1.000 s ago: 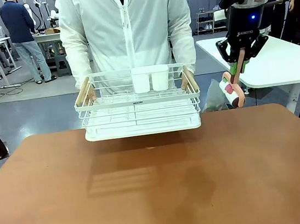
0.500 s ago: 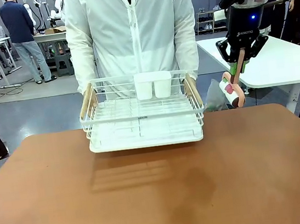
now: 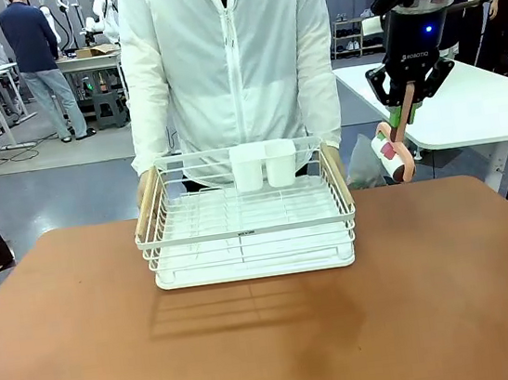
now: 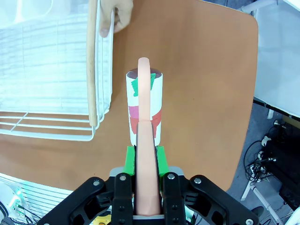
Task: Clean the table.
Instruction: Place the Lint Roller down when the Dish drying rack is positioned in the middle of the table.
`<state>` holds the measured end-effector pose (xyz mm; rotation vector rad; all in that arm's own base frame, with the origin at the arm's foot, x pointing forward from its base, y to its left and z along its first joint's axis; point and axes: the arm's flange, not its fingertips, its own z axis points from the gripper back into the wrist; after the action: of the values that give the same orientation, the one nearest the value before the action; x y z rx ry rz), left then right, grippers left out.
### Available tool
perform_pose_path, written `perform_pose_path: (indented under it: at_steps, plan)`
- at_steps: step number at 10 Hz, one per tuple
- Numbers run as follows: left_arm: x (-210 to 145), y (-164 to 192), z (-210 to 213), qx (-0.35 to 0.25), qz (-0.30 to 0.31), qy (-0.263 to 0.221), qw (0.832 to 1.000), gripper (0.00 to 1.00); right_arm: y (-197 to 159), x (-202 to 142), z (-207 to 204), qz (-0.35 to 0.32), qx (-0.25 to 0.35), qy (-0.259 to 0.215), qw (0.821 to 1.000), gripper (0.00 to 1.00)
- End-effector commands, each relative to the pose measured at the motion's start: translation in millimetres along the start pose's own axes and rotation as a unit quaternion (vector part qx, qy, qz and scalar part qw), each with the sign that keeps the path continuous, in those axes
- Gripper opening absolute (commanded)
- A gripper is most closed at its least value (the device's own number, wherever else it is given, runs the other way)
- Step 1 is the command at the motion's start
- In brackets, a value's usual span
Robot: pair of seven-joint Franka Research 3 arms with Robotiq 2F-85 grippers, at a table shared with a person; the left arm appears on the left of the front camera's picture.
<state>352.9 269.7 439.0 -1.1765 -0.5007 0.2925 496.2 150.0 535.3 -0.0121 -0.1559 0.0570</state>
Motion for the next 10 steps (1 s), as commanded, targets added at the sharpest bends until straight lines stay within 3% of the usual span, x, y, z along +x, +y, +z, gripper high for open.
perform_pose_path:
  at_steps: [1, 10]
  plan:
    - [1.0, -1.5, 2.7, -0.015, 0.002, -0.005, 1.0, 1.0, 2.6, 1.2, 2.3, -0.011, -0.011, 0.0, 1.0, 0.21]
    - [1.0, -1.5, 2.7, -0.015, 0.002, -0.005, 1.0, 1.0, 2.6, 1.2, 2.3, -0.011, -0.011, 0.0, 1.0, 0.21]
